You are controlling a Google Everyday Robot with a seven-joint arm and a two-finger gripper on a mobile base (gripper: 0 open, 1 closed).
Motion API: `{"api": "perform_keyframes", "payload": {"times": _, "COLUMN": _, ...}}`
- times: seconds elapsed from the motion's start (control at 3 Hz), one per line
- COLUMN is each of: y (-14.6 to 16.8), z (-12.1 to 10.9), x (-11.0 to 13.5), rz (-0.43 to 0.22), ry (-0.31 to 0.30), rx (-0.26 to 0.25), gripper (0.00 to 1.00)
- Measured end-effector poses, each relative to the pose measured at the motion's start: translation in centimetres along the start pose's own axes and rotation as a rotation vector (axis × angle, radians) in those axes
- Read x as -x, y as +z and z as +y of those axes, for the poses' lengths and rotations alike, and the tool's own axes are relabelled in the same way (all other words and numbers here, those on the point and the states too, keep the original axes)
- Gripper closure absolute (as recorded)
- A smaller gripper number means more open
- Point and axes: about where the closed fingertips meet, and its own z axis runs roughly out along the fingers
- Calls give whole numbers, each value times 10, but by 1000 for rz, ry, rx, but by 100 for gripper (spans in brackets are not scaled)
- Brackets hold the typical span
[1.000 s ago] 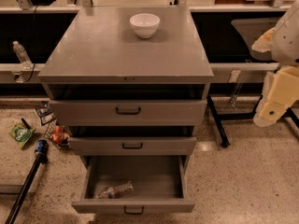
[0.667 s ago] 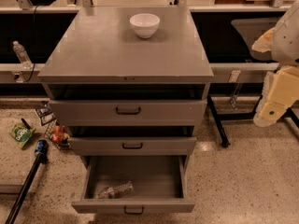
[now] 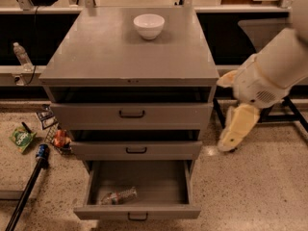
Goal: Pick water bottle from bottom drawer and place on counter
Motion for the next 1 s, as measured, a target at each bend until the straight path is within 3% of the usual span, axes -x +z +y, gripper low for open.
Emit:
{"api": "perform_keyframes", "payload": {"times": 0.33, "y": 86, "z": 5, "x": 18, "rz": -100, "ry": -89, "rx": 56, "gripper": 0}}
{"api": "perform_keyframes", "payload": {"times": 0.67, "y": 169, "z": 7, "x": 33, "rz": -123, "ry": -150, "rx": 77, "gripper": 0}}
{"api": "perform_keyframes", "payload": {"times": 1.0, "y": 174, "z": 0, "x": 34, "rz": -132, "ry": -149, "rx": 46, "gripper": 0}}
